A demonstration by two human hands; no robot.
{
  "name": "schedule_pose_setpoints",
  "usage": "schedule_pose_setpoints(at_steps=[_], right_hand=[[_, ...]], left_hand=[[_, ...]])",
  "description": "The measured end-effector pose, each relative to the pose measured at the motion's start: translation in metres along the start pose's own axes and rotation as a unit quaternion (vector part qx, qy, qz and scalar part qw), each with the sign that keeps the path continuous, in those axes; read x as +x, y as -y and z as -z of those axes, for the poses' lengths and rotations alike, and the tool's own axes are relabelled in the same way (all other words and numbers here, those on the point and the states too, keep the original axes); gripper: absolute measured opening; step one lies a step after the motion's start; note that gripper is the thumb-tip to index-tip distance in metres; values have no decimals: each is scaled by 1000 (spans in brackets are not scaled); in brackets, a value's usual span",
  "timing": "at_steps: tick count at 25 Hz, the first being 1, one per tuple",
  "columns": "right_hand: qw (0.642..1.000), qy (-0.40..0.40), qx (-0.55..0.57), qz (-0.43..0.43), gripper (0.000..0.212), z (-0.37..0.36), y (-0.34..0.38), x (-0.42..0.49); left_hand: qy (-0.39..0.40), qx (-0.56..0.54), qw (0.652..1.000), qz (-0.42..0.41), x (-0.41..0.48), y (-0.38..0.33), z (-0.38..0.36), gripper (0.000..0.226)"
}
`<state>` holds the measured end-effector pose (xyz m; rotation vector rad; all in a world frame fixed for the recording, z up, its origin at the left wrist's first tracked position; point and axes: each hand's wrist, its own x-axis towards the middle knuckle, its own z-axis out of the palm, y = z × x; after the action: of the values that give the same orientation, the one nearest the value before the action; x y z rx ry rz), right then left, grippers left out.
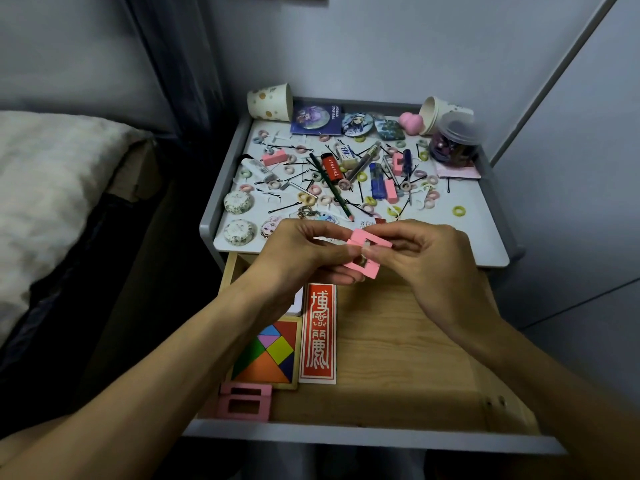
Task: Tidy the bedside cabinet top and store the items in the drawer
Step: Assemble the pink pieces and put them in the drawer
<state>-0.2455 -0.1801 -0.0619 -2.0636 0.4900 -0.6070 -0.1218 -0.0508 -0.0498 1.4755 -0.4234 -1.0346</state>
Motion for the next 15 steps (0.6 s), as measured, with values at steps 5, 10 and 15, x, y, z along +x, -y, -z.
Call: schedule_pose_setpoints(at_steps=[5, 10, 15], right_hand=[[988, 16, -124, 91, 49, -3, -2, 2], [964, 65, -207, 154, 65, -2, -8, 2], [949, 72, -241, 188, 61, -1, -11, 1]], left_hand=[[-16, -13, 1000, 4, -2, -2, 4, 20], [-21, 6, 1000, 4, -2, -3, 9, 19], [-23, 6, 1000, 9, -2, -3, 11, 15]])
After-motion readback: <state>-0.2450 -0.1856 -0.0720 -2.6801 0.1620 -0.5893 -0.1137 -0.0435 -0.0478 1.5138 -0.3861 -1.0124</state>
